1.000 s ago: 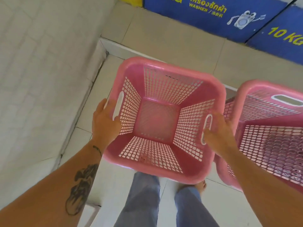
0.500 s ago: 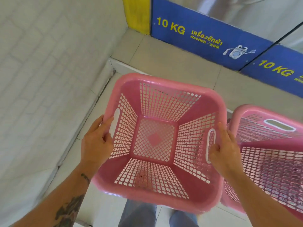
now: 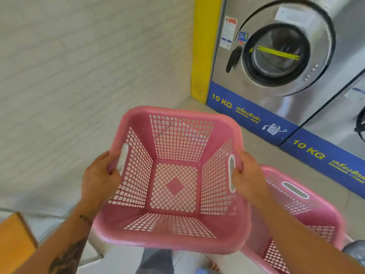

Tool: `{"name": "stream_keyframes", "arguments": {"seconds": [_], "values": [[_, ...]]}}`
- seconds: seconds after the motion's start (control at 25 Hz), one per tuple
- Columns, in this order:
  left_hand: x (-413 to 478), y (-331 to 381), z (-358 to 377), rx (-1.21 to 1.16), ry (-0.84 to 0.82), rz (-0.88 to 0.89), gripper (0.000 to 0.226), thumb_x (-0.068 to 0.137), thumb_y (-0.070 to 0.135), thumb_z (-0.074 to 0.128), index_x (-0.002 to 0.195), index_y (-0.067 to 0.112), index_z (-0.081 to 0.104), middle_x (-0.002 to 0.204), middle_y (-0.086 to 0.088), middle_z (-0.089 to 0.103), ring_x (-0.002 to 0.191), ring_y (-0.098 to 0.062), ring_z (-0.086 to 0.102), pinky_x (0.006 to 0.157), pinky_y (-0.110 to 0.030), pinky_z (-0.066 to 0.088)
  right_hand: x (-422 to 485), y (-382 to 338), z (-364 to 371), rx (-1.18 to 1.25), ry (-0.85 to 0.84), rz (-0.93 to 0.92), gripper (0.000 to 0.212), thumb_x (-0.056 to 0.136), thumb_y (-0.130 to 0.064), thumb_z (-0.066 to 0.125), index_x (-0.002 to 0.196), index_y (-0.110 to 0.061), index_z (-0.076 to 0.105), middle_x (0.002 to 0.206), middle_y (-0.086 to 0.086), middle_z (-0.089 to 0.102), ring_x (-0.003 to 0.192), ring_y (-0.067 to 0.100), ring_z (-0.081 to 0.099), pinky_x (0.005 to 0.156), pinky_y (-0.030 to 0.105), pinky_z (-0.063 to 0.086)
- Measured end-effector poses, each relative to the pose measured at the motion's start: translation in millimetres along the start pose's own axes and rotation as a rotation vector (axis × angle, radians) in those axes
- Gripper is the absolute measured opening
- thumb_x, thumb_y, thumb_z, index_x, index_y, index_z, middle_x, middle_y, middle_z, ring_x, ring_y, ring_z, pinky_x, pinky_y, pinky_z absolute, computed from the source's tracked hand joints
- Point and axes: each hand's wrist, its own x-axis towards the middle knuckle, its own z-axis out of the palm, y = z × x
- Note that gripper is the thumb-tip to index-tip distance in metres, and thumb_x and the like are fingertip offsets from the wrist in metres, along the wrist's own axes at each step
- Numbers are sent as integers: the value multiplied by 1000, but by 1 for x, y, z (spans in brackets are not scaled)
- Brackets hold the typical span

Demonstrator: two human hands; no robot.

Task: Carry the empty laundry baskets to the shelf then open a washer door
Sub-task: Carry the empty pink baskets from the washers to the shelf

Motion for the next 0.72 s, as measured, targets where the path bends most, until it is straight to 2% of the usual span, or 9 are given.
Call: {"name": "stream_keyframes", "arguments": {"seconds": [0.16,0.28,0.32,0.44,0.56,0.72], "values": [[-78,10,-82,-21,123,-76,52,77,2,59,123,25,67,121,1,66,88,-15,57,77,-27,47,-36,-47,-49,33,6,-136,65,78,2,49,138,-24,49,112,-1,59,90,15,54,77,25,37],[-129,9,-141,-43,215,-147,52,74,-1,60,120,22,69,118,-2,67,87,-16,57,80,-28,45,-68,-87,-74,35,-24,-260,61,77,0,48,132,-23,56,100,1,62,88,22,59,72,27,39],[-146,6,-158,-48,233,-179,53,73,-1,60,119,23,70,115,0,67,86,-16,57,79,-29,45,-79,-99,-78,33,-28,-287,60,76,-1,49,130,-24,58,99,1,63,90,23,61,73,28,41],[-204,-8,-206,-98,278,-287,54,73,-1,58,119,25,70,106,-1,68,73,-15,60,67,-25,45,-125,-137,-80,60,-23,-342,61,77,-4,51,133,-27,57,115,1,65,104,23,62,82,25,42],[-279,-27,-247,-120,310,-361,55,73,-1,56,121,26,68,96,-4,69,61,-12,62,53,-25,44,-185,-172,-77,63,-38,-417,58,76,-5,50,131,-25,58,115,2,64,101,21,62,79,23,40],[-393,-65,-298,-113,411,-498,56,73,3,57,117,34,68,80,-3,71,54,-14,61,50,-27,43,-278,-212,-71,43,-103,-530,58,79,-7,51,133,-26,56,115,1,64,94,18,60,77,23,41]]}}
